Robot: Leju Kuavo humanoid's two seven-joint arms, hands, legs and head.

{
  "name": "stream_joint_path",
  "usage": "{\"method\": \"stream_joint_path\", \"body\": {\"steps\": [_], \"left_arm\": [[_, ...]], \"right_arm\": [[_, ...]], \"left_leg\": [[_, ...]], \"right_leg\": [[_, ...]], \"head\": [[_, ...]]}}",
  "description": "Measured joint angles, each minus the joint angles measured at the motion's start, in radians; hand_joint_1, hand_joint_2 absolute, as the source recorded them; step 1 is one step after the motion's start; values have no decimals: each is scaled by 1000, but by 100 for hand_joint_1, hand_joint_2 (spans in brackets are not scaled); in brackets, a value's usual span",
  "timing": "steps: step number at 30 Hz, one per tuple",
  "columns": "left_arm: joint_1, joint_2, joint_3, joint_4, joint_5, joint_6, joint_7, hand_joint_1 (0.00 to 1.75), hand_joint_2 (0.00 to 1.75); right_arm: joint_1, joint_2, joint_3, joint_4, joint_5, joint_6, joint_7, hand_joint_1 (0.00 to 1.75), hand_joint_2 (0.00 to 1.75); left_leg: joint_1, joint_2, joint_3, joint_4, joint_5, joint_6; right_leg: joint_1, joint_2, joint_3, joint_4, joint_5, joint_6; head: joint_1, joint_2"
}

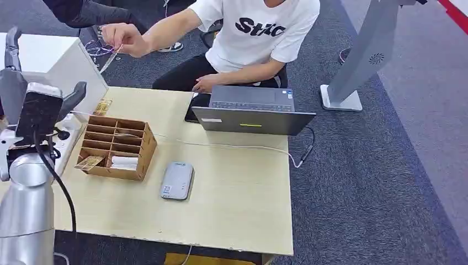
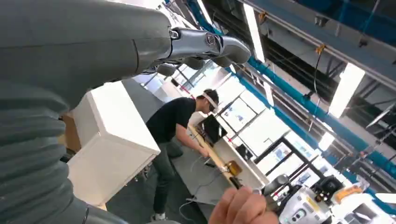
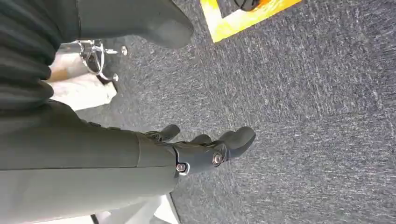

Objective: Pass the card to the sensor for recognition and then transmit it.

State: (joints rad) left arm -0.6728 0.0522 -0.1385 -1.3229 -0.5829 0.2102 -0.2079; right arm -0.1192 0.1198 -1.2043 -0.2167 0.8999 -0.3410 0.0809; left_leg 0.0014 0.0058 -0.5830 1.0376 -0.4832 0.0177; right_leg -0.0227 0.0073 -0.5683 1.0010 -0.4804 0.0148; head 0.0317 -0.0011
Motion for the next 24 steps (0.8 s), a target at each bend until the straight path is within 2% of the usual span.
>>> {"method": "stream_joint_path", "body": {"steps": [6, 9, 13, 17, 24], "left_arm": [[-134, -32, -55, 162, -29, -29, 52, 0, 175], [-162, -46, -66, 191, -52, -32, 64, 0, 175], [-241, -75, -121, 301, -111, -43, 103, 0, 175], [-246, -95, -158, 333, -115, -53, 103, 0, 175], [-246, -105, -182, 357, -114, -55, 103, 0, 175]], "right_arm": [[4, 2, 27, 0, 27, 3, 8, 0, 175], [5, 2, 34, 0, 42, 6, 8, 0, 175], [6, 3, 60, 0, 80, 20, 11, 0, 175], [8, 8, 75, 0, 92, 21, 23, 0, 175], [10, 13, 86, 0, 95, 19, 24, 0, 175]], "left_leg": [[0, 0, -1, 0, 0, 0], [0, 1, 0, 0, 0, 0], [0, -2, -2, 1, 1, 0], [0, -1, -2, 1, 1, 0], [0, -1, -2, 0, 1, 0]], "right_leg": [[0, 0, 0, 0, 0, 0], [0, 2, -1, 0, 0, 0], [0, -2, 0, 0, 0, 0], [0, -1, 0, 0, 0, 0], [0, -1, -1, 1, 0, 0]], "head": [[1, 0], [-2, 0], [0, 0], [0, 0], [0, 0]]}}
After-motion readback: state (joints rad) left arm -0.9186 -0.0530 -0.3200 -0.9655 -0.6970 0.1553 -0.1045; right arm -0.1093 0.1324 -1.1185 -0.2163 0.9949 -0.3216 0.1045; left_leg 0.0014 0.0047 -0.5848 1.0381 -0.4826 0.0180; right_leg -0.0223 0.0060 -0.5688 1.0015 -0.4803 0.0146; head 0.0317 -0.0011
